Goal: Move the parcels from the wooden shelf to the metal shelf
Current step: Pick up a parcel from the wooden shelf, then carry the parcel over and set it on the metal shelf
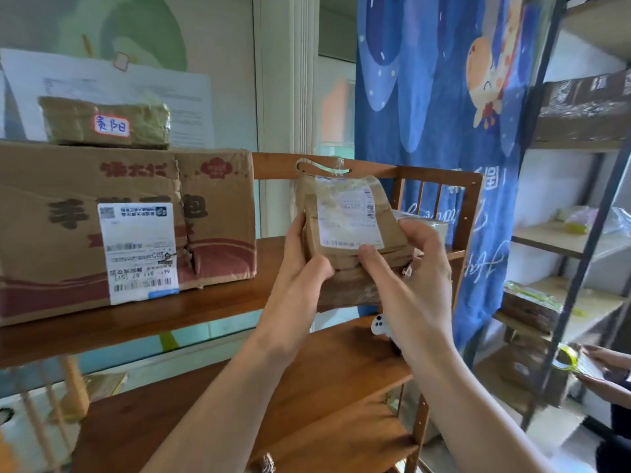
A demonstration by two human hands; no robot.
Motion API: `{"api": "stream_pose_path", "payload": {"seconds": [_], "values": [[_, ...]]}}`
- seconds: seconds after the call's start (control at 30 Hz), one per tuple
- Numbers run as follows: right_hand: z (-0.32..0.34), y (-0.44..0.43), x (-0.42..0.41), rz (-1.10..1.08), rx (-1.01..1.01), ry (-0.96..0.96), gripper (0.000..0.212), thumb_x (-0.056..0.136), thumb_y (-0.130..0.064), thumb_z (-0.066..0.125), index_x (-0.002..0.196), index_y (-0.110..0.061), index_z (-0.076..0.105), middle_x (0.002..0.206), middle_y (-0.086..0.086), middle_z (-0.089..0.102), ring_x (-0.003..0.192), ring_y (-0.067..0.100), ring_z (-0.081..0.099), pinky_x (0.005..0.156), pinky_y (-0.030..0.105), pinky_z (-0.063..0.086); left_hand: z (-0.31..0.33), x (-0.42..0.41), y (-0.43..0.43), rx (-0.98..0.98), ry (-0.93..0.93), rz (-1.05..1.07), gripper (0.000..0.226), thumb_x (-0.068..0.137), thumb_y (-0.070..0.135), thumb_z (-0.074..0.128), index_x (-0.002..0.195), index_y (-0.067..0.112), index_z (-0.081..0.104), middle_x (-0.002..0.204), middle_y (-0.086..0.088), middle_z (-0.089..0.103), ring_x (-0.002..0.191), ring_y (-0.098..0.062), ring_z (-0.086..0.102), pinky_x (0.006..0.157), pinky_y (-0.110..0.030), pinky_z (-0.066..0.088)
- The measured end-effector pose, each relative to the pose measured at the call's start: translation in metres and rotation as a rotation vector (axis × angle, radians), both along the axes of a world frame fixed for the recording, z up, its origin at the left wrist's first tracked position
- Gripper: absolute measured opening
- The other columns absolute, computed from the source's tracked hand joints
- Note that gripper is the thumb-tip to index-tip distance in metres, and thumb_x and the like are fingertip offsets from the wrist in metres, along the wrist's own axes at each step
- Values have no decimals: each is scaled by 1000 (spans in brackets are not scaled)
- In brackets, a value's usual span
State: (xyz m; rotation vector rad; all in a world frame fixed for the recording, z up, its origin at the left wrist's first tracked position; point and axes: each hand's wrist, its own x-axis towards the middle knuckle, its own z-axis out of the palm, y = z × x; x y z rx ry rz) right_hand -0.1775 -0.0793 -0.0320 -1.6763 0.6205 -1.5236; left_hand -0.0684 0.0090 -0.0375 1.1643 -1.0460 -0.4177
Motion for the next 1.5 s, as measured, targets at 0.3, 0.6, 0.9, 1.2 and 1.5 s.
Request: {"api": "stream_pose_path", "payload": {"seconds": [0.3,0.6,0.9,1.2,1.5], "values": [[-16,79,-17,283,121,-8,52,83,-33,77,128,-38,52,113,-18,71,97,-4,69,80,18,56,-15,-24,101,-29,30,89,96,71,28,59,162,40,29,156,1,56,142,-23,55,117,-53,45],[-21,164,15,646,445,-117,35,90,-24,71,122,-34,65,112,0,77,103,23,74,81,41,56,-27,4,215,-102,75,233,68,90,48,68,154,41,46,143,8,68,130,-14,67,108,-45,53],[-33,318,87,726,435,-92,23,89,-26,72,110,-30,64,94,-9,78,74,5,75,59,25,54,-36,75,370,-88,405,157,69,91,39,74,155,27,49,142,-11,71,132,-38,65,109,-57,50],[-40,437,138,851,325,-88,28,78,-28,69,105,-23,62,99,-3,74,89,18,72,68,38,56,-53,115,497,-72,309,196,53,93,33,53,146,27,58,137,-9,74,127,-31,70,97,-46,61],[-42,476,163,1048,208,-18,57,62,-12,73,116,-24,58,118,8,72,112,32,68,79,48,59,-62,135,569,-221,183,217,68,71,15,70,124,56,70,125,-5,79,111,-28,76,85,-42,65]]}}
